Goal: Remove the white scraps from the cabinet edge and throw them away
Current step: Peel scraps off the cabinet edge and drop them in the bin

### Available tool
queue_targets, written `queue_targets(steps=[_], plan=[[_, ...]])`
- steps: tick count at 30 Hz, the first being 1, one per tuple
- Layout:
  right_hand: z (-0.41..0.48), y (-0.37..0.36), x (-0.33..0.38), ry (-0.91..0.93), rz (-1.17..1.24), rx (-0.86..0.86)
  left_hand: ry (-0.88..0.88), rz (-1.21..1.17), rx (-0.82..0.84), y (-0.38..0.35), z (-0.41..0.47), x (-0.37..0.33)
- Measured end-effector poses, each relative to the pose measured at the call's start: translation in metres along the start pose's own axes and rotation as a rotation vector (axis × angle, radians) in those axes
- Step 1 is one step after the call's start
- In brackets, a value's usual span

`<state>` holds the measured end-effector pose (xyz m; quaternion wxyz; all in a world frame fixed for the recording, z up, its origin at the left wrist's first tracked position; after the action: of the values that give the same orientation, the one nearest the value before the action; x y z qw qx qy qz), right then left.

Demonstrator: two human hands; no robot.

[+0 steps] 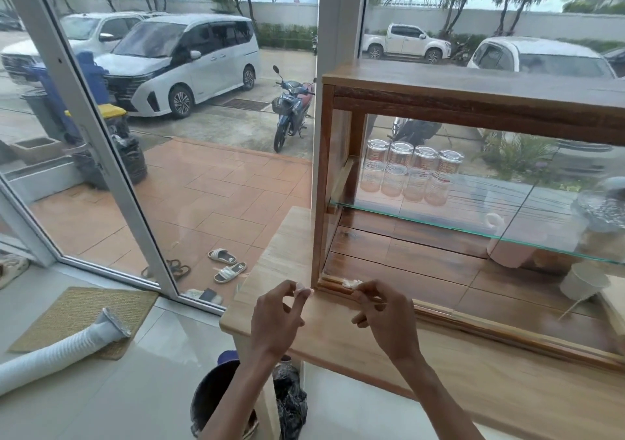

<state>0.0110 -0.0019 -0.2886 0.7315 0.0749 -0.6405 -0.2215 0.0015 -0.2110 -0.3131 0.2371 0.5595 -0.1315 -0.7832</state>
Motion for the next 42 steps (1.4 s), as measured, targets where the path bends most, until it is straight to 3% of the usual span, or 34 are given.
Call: queue_targets(steps=[11, 19, 27, 34, 42], plan=[[-0.014, -0.097, 0.042, 0.013, 0.234, 0.27, 0.272, -0.004, -0.342, 0.095, -0.053, 0.034], [-0.036, -0.186, 0.061, 0.004, 0.213, 0.433, 0.533, -0.054, -0.407, 0.143, -0.077, 0.097], [-0.026, -0.28, 0.07, -0.08, 0.131, 0.406, 0.717, -0.141, -0.348, 0.189, -0.04, 0.187], [-0.026, -0.367, 0.069, -0.077, 0.017, 0.366, 0.717, -0.169, -0.255, 0.222, -0.02, 0.264], [-0.022, -0.422, 0.002, -0.313, -0.106, 0.353, 0.908, -0.378, -0.359, 0.225, -0.031, 0.32]])
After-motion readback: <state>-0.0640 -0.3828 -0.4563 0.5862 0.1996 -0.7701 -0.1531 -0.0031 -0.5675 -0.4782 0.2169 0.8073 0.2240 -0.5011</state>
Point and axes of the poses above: each hand's wrist, its own z-axis towards the middle knuckle, its own y-axis out of the back of the hand, x = y × z, the point moved 4 cm from there along z, towards the middle knuckle, and after that the axes turned 6 degrees about -y, right-handed, at the moved point
